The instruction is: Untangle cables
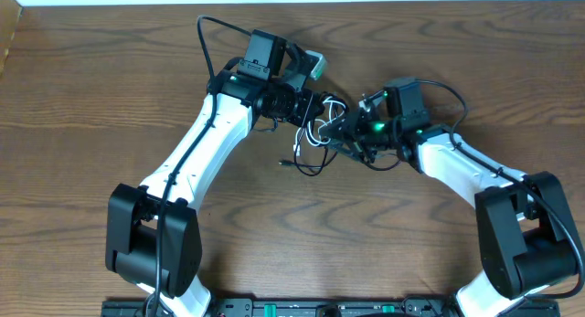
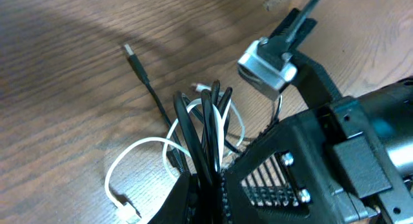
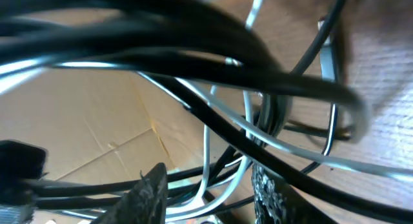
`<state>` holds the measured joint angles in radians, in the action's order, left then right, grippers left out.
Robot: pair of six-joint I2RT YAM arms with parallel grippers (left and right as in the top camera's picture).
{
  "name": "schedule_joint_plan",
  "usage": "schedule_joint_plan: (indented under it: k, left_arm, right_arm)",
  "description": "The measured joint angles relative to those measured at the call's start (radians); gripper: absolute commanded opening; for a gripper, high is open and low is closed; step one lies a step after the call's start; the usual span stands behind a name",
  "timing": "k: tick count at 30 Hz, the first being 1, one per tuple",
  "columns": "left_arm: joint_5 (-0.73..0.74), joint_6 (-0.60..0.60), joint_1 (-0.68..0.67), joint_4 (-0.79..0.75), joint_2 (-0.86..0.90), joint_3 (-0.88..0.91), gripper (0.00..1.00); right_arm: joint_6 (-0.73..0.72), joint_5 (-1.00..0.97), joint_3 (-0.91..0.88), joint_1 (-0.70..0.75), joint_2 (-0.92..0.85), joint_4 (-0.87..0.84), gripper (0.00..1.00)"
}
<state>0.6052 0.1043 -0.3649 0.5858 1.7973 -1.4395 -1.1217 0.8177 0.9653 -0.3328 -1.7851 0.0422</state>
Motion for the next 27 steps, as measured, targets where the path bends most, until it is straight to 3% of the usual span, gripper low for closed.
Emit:
schedule_joint_plan:
  k: [27]
  left_arm:
    - [0.018, 0.088, -0.047, 0.035, 0.000, 0.000, 0.08]
  right_arm:
    - [-0.137, -0.053, 0.000, -0.005, 0.000, -0.002, 0.22]
